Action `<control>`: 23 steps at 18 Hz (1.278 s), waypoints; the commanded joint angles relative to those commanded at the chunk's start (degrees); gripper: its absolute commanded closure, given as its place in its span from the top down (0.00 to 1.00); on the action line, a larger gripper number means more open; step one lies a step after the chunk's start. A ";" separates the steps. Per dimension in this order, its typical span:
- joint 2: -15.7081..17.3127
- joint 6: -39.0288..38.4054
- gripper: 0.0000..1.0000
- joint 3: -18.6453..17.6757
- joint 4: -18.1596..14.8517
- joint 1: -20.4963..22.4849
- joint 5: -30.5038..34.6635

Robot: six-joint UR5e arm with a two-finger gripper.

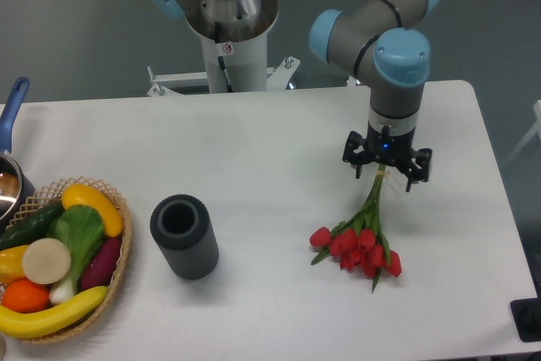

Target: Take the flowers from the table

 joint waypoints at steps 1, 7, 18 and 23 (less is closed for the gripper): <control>-0.44 -0.09 1.00 -0.18 0.00 -0.09 1.05; -5.01 0.00 1.00 0.78 0.44 -2.20 6.51; -7.47 0.26 0.59 3.34 0.44 -2.11 6.60; -7.38 0.97 0.13 3.77 0.44 -2.37 6.34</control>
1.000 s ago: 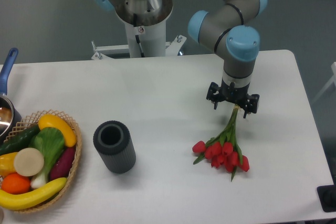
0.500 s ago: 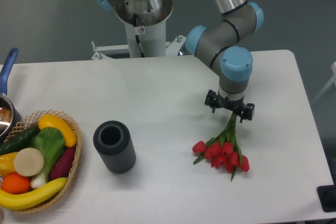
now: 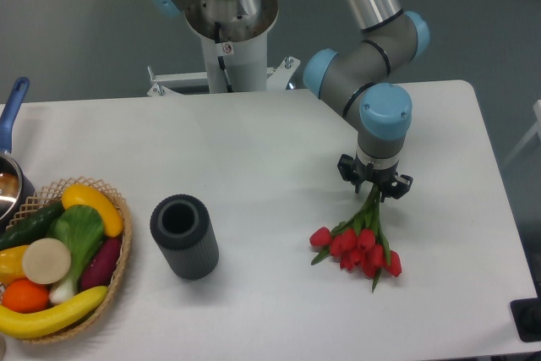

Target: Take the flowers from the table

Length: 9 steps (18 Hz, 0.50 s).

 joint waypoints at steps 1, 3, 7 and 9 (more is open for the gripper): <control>0.17 0.00 0.13 0.17 -0.26 0.00 0.09; 0.79 -0.52 0.06 0.96 -1.14 -0.09 0.00; 2.90 -0.53 0.02 1.05 -1.49 0.09 0.26; 4.12 -0.53 0.04 1.14 -1.49 0.09 0.44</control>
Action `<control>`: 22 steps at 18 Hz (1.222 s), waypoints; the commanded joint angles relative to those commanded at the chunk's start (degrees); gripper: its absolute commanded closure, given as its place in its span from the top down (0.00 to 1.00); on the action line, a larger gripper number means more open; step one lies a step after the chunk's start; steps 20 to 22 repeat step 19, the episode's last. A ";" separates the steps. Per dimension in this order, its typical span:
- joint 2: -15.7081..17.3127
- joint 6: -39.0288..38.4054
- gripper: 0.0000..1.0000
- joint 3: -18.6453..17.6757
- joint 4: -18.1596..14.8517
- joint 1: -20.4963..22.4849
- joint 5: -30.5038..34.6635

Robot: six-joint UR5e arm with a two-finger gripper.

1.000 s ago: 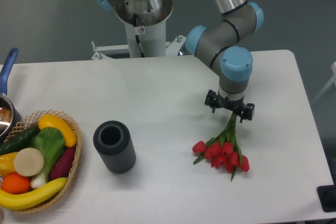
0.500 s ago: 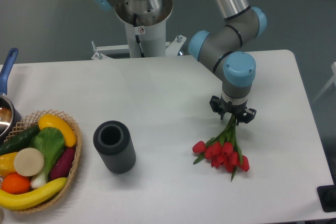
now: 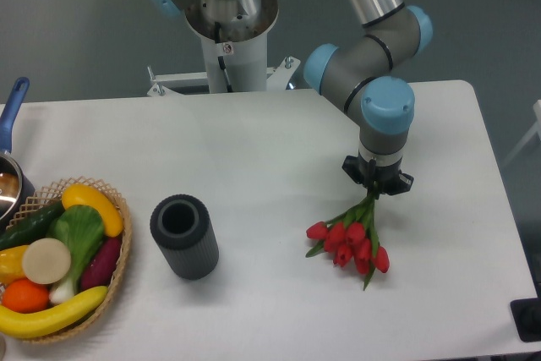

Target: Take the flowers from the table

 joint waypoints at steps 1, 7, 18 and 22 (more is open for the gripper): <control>0.71 0.17 0.05 0.00 -0.09 0.17 0.00; 3.08 0.09 0.06 4.64 -5.95 1.49 -0.44; 3.09 0.00 0.06 17.66 -19.69 0.26 -2.54; 3.09 0.00 0.06 17.67 -19.86 0.18 -2.72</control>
